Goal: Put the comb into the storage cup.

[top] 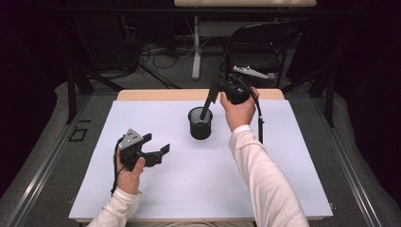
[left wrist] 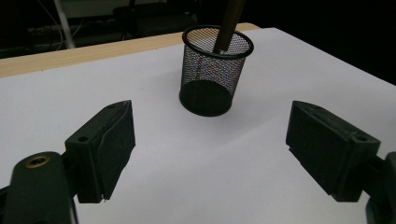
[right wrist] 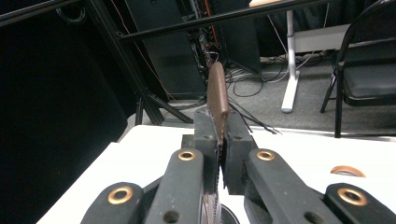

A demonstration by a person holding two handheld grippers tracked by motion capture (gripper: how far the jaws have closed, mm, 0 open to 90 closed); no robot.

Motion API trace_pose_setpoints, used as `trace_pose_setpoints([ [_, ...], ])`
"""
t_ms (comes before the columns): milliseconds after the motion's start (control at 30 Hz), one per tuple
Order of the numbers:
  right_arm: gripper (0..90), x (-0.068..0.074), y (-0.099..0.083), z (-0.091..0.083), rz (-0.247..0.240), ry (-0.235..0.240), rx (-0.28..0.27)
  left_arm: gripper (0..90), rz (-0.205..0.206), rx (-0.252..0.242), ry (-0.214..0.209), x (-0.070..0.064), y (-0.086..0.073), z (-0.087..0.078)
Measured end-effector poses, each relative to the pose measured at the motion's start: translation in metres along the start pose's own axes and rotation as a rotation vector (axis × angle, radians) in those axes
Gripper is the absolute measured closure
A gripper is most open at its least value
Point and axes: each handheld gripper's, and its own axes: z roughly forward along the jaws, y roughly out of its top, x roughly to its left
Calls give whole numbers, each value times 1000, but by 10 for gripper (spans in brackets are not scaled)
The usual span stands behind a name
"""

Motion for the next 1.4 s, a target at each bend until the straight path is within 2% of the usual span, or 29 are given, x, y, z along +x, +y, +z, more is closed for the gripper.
trace_pose_setpoints([
  [400,871,5,-12,10,-8,-9,12,160,0,-5,1,0,1,-1],
  [767,871,-1,-22,16,3,-31,26,160,0,-7,-1,0,1,-1],
  [1400,871,-4,-38,25,28,-34,38,159,5,-8,0,0,1,-2],
])
